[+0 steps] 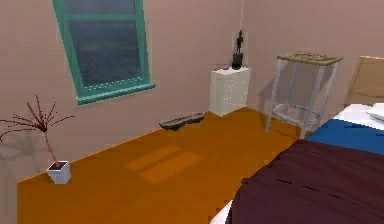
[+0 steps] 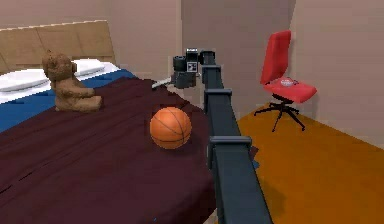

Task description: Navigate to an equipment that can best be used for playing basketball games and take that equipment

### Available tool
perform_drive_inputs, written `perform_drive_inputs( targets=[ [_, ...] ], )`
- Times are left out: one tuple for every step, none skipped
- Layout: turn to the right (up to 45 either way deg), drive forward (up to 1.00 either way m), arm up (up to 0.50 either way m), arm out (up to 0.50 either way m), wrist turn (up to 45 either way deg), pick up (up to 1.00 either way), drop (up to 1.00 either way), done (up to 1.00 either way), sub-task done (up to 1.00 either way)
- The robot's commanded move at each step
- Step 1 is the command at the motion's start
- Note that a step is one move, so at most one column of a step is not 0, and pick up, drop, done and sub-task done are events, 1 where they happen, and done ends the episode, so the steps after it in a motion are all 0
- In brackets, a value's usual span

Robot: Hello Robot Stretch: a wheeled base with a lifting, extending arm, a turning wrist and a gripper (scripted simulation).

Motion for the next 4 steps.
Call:
perform_drive_inputs(
  targets=[
    [0.0,0.0,-0.3,0.0,0.0,0.0,0.0,0.0,0.0],
    [0.0,0.0,0.0,0.0,0.0,1.0,0.0,0.0,0.0],
    [0.0,0.0,0.1,0.0,0.0,0.0,0.0,0.0,0.0],
    [0.0,0.0,0.0,0.0,0.0,0.0,0.0,1.0,0.0]
  ],
)
